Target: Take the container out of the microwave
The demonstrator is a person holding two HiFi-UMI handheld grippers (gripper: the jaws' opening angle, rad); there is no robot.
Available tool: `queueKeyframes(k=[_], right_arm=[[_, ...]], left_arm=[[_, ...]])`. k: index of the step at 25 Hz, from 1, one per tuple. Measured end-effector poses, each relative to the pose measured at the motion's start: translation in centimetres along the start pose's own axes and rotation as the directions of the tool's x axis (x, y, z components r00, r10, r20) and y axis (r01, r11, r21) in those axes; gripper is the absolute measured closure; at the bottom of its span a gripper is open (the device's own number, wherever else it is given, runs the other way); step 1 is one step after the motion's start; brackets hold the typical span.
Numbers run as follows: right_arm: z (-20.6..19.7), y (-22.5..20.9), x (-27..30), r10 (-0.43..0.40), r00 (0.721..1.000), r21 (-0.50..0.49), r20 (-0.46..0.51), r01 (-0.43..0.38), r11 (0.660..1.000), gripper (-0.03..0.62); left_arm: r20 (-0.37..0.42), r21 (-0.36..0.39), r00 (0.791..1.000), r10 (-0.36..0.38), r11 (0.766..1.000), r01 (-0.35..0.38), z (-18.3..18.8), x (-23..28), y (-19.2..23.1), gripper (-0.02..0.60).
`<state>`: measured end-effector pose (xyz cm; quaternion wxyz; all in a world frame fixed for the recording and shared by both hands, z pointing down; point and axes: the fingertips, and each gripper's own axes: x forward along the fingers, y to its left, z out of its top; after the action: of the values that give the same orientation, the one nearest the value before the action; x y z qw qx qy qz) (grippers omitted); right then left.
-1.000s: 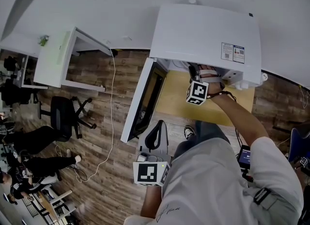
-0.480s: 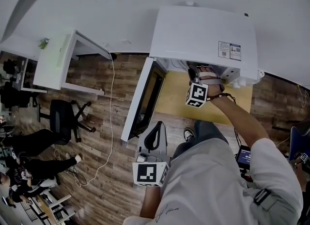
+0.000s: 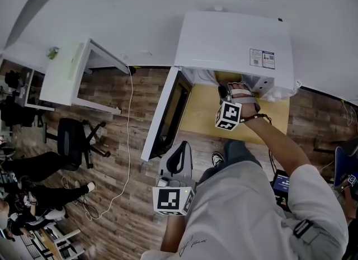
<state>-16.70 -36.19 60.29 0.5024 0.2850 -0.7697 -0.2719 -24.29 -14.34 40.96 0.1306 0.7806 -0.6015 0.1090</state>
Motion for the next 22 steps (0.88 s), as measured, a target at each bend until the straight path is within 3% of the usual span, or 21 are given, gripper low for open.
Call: queueKeyframes(k=[6,22], right_arm=[[0.1,0.2,-2.1,0.0,1.0,0.004,-0.01,0.0,1.0,0.522],[-0.5,0.0,-7.6,0.032,0.999,0.113,0.0,-0.032,0.993,0.534]], left_arm=[[0.047,-0.065,0.999,-0.025,0.998,0.028,0.9,-1.0,0.0,0.575],[0.101,-0.054,0.992,-0.081,0.995,0.086,1.5,-2.1,-1.2,0.576]])
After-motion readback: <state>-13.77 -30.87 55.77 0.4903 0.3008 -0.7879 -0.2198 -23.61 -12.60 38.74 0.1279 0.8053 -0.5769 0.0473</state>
